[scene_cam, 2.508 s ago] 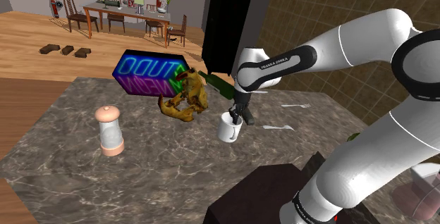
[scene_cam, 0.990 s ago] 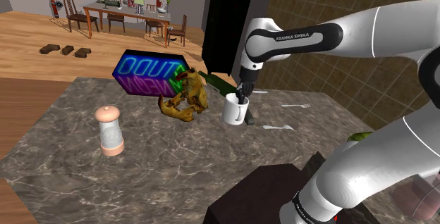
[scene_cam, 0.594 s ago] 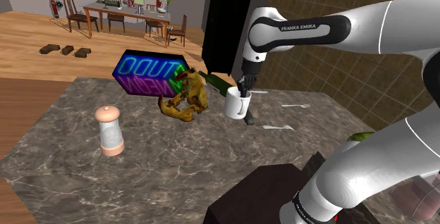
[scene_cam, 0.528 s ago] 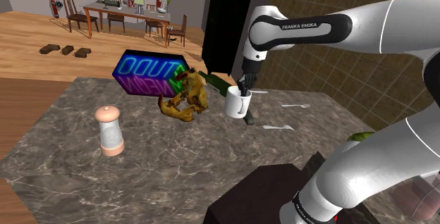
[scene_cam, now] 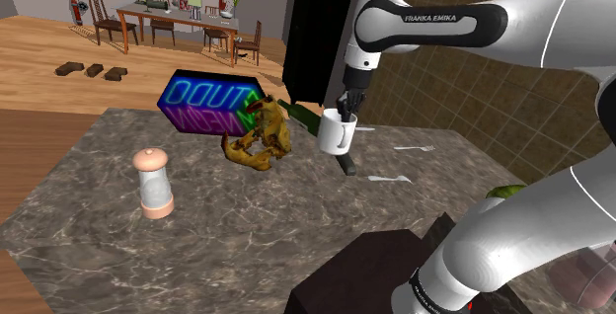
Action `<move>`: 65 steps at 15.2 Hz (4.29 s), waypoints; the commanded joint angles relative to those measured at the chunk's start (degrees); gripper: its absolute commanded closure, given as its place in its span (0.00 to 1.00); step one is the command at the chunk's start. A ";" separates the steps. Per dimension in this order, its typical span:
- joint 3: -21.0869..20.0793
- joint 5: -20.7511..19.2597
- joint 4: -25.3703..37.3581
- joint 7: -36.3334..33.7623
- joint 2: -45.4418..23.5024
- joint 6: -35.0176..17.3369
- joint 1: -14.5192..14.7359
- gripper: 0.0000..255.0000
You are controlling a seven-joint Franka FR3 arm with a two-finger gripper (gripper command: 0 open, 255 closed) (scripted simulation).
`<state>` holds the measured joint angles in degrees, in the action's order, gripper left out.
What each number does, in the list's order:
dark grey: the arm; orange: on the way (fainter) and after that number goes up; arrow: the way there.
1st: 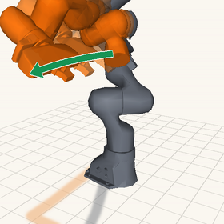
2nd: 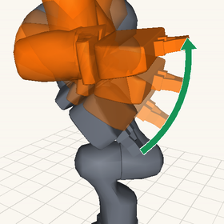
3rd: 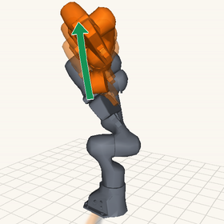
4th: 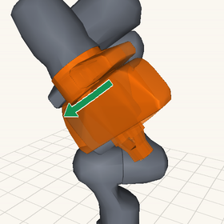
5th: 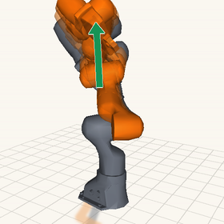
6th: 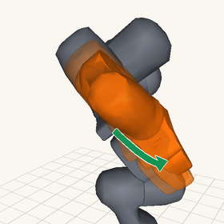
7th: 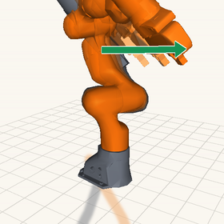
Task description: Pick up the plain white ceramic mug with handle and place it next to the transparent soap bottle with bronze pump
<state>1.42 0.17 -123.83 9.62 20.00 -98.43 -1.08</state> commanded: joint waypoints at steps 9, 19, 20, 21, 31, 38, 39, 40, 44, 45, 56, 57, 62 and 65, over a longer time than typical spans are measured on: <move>0.00 0.02 8.38 -0.03 -0.57 7.81 0.01 1.00; 0.00 0.06 17.73 -0.07 -2.19 15.54 0.04 1.00; 0.00 0.07 18.74 -0.08 -2.42 16.33 0.04 1.00; 0.00 0.07 19.77 -0.08 -2.66 17.11 0.04 1.00; 0.03 0.15 31.15 -0.09 -5.92 25.24 0.06 1.00; 1.25 -0.81 22.99 1.92 4.19 27.18 -0.71 1.00; 1.52 -1.06 21.30 2.34 6.23 27.53 -0.86 1.00; 1.79 -1.33 19.71 2.77 8.25 27.95 -1.02 1.00; 2.98 -2.63 14.19 4.56 16.05 30.19 -1.67 1.00; 3.30 -3.01 13.01 5.03 17.94 30.88 -1.84 1.00; 7.32 -8.89 5.04 11.19 36.93 41.46 -3.66 1.00; 7.73 -9.60 4.76 11.85 38.47 42.64 -3.79 1.00; 9.80 -13.65 4.41 15.45 45.57 48.90 -4.24 1.00; 10.99 -16.53 5.03 17.89 49.34 52.90 -4.29 1.00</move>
<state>11.98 -15.35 -119.37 26.65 68.45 -46.92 -5.43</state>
